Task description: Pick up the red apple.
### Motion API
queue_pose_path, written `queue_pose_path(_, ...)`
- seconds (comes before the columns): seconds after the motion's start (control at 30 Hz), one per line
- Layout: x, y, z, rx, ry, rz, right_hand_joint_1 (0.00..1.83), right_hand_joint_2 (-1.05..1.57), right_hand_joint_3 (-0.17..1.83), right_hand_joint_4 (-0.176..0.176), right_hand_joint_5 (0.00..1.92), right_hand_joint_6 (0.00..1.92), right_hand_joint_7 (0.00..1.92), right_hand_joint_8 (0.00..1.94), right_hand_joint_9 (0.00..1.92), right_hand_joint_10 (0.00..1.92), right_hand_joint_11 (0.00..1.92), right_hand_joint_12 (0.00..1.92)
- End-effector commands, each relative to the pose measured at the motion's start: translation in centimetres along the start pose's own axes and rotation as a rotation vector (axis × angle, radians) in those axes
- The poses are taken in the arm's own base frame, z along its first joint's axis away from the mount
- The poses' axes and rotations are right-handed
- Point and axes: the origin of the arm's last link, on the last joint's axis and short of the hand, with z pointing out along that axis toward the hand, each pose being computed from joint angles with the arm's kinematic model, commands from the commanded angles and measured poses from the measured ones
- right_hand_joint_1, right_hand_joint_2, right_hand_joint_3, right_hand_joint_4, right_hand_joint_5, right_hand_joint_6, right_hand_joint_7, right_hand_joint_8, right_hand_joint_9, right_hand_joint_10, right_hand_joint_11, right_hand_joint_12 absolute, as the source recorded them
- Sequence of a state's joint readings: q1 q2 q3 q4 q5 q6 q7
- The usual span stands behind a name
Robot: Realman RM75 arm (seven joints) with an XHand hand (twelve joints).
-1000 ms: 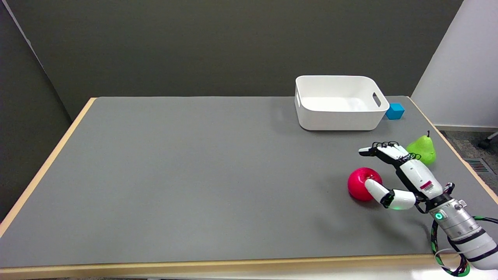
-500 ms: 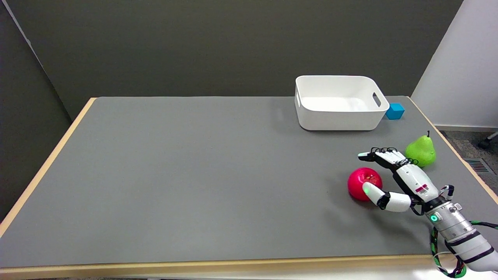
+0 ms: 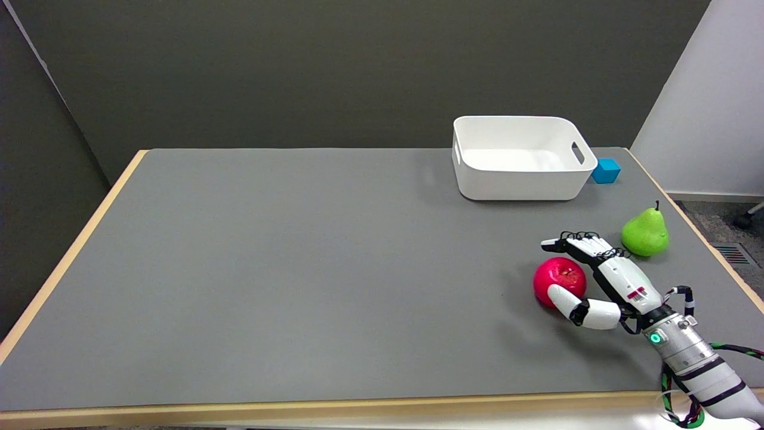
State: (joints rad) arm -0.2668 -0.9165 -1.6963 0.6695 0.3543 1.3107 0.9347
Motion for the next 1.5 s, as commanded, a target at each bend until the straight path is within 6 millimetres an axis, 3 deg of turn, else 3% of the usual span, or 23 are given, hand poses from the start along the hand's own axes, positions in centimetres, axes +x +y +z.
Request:
queue_pose_path(0.03,-1.1,-0.7,0.9,0.025,-0.013,0.019,0.23,0.62,0.94,0.044,0.31,0.61,0.39,0.49,0.24,0.77,0.10,1.20)
queue_pose_path(0.37,-1.6,-0.8,1.1,0.016,-0.008,0.030,0.27,0.63,0.95,0.043,0.31,0.61,0.39,0.49,0.25,0.77,0.13,1.23)
queue_pose_path(0.5,-2.0,-1.4,1.2,0.039,0.013,0.043,0.47,0.71,0.86,0.047,0.35,0.67,0.46,0.50,0.33,0.89,0.22,1.37)
queue_pose_path(0.57,-2.2,-1.5,1.2,0.048,0.021,0.046,0.51,0.70,0.93,0.054,0.40,0.75,0.49,0.56,0.40,0.92,0.29,1.45)
queue_pose_path(0.67,-2.5,-1.6,1.3,0.055,0.025,0.048,0.60,0.76,0.86,0.064,0.45,0.95,0.57,0.64,0.49,1.08,0.40,1.57)
queue_pose_path(0.87,-2.4,-2.1,1.4,0.081,0.053,-0.023,0.66,0.74,0.89,0.075,0.50,1.09,0.61,0.73,0.55,1.15,0.48,1.64)
queue_pose_path(0.93,-2.2,-2.4,1.5,0.099,0.074,-0.066,0.87,1.07,0.45,0.117,0.67,1.49,0.76,0.98,0.69,1.27,0.51,1.86)
queue_pose_path(1.0,-2.0,-2.6,1.7,0.114,0.093,-0.095,0.91,1.10,0.42,0.055,0.67,1.55,0.83,1.02,0.76,1.29,0.43,1.91)
queue_pose_path(1.03,-1.8,-2.8,1.8,0.125,0.106,-0.108,0.93,1.06,0.49,0.028,0.68,1.57,0.82,1.23,0.79,1.48,0.30,1.92)
queue_pose_path(1.07,-1.5,-2.9,2.0,0.136,0.120,-0.116,0.95,1.01,0.59,0.002,0.70,1.58,0.78,1.56,0.83,1.78,0.11,1.92)
queue_pose_path(1.1,-1.3,-3.0,2.1,0.143,0.133,-0.122,0.96,0.96,0.69,0.002,0.72,1.59,0.76,1.74,0.83,1.88,0.06,1.92)
queue_pose_path(1.17,-0.3,-3.3,2.5,0.175,0.182,-0.135,0.97,0.84,0.89,0.024,0.78,1.62,0.71,1.94,0.80,1.92,0.10,1.92)
queue_pose_path(1.23,0.9,-3.5,2.9,0.201,0.235,-0.149,0.98,0.77,1.04,0.013,0.80,1.68,0.72,1.94,0.83,1.92,0.16,1.92)
queue_pose_path(1.3,2.2,-3.7,3.5,0.224,0.277,-0.162,0.95,0.75,1.15,0.024,0.80,1.78,0.74,1.94,0.87,1.92,0.22,1.92)
queue_pose_path(1.37,3.9,-4.0,4.4,0.256,0.321,-0.177,0.89,0.79,1.20,0.033,0.75,1.91,0.76,1.94,1.00,1.92,0.39,1.92)
queue_pose_path(1.5,6.9,-4.4,6.4,0.294,0.368,-0.207,0.89,0.79,1.22,0.043,0.75,1.92,0.78,1.94,1.06,1.92,0.56,1.92)
